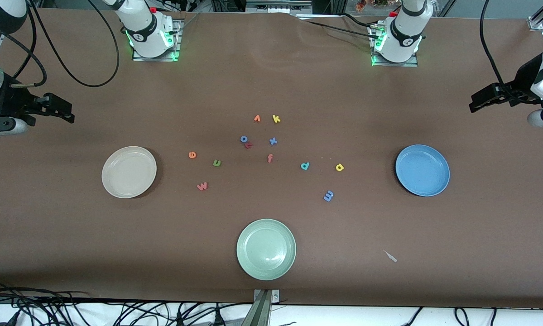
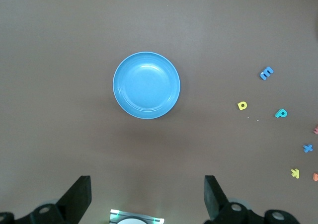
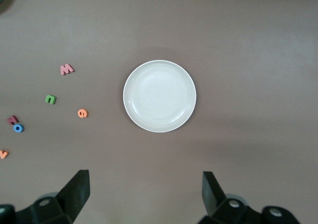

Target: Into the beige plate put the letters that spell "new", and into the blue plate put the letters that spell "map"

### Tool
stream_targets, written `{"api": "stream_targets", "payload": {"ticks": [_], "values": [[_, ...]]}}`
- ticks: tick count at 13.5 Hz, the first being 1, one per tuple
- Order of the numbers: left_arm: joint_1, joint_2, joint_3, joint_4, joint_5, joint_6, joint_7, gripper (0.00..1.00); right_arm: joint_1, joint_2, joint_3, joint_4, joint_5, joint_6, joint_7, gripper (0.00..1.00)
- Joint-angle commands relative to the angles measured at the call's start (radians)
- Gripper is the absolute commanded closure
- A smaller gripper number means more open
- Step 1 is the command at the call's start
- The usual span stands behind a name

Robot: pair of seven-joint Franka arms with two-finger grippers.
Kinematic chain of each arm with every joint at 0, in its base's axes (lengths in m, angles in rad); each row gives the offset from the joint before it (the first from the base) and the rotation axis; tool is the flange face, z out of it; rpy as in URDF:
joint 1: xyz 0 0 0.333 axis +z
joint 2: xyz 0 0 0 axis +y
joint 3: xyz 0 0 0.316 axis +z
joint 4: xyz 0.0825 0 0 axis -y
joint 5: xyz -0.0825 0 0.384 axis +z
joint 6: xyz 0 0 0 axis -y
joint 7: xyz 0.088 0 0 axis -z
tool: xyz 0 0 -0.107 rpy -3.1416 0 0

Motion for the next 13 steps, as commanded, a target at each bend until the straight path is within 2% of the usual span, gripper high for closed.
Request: {"api": "stream_targets", "payload": {"ticks": [1, 13], "values": [[0.005, 0.015, 0.003, 0.031, -0.027, -0.022, 0.000, 0.00, -0.004, -0.003, 0.002, -0.001, 0.013, 0.002, 0.006, 0.00], [0.017, 0.015, 0.004, 0.031, -0.040, -0.022, 0.000, 0.00, -0.001, -0.003, 0.002, -0.001, 0.016, 0.002, 0.004, 0.00]]}}
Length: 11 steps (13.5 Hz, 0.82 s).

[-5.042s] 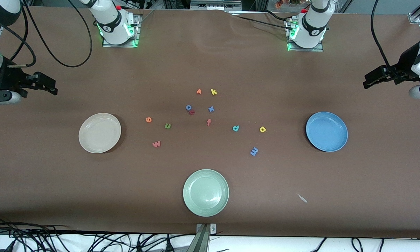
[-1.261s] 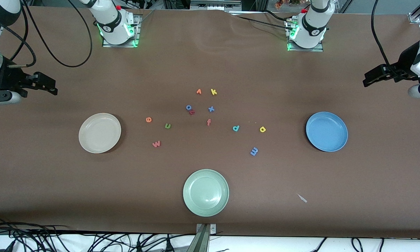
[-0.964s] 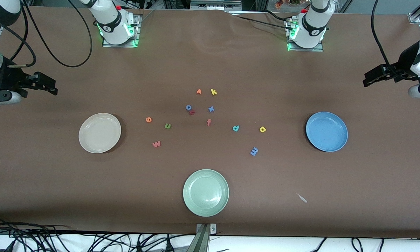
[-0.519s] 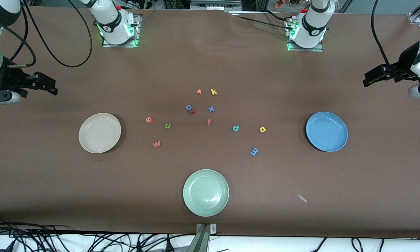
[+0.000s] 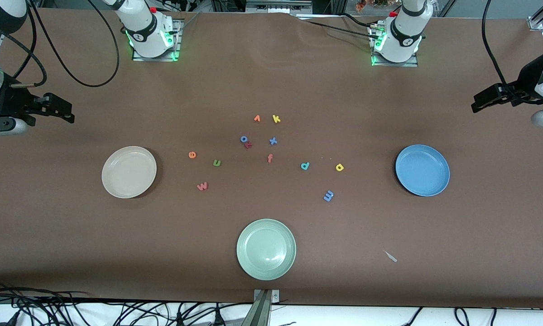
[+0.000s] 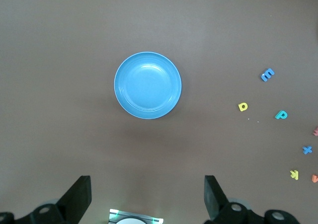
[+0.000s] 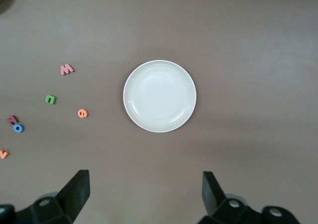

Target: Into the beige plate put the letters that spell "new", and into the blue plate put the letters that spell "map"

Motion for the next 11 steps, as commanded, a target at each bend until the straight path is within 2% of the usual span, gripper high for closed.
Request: {"api": "stream_targets", "payload": {"ticks": [1, 11], "values": [[0.010, 0.015, -0.001, 0.031, -0.035, -0.022, 0.000, 0.00, -0.001, -0.003, 0.002, -0.001, 0.014, 0.004, 0.004, 0.00], [-0.006, 0.015, -0.011, 0.036, -0.034, -0.023, -0.005, 0.00, 0.002, 0.000, 0.005, 0.000, 0.022, 0.005, 0.004, 0.00]]}}
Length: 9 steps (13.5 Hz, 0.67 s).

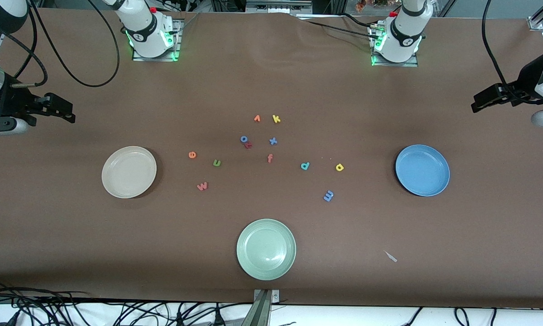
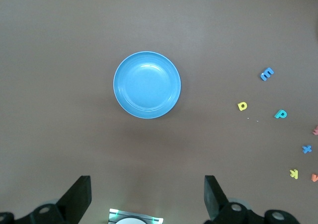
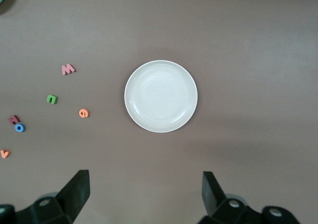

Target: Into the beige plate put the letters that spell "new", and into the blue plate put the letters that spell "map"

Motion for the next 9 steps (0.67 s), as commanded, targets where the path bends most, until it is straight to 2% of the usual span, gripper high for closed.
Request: {"api": "stream_targets", "payload": {"ticks": [1, 5, 9], "values": [[-0.005, 0.015, -0.009, 0.036, -0.033, -0.020, -0.005, 0.00, 0.002, 0.010, 0.006, 0.000, 0.018, 0.005, 0.004, 0.00], [-0.005, 0.015, -0.026, 0.036, -0.036, -0.017, -0.003, 0.00, 0.029, 0.021, 0.013, 0.000, 0.020, 0.007, 0.006, 0.00], [-0.027, 0.051, -0.069, -0.003, -0.080, 0.077, -0.002, 0.00, 0.085, 0.056, 0.014, 0.000, 0.020, 0.004, 0.004, 0.00]]}}
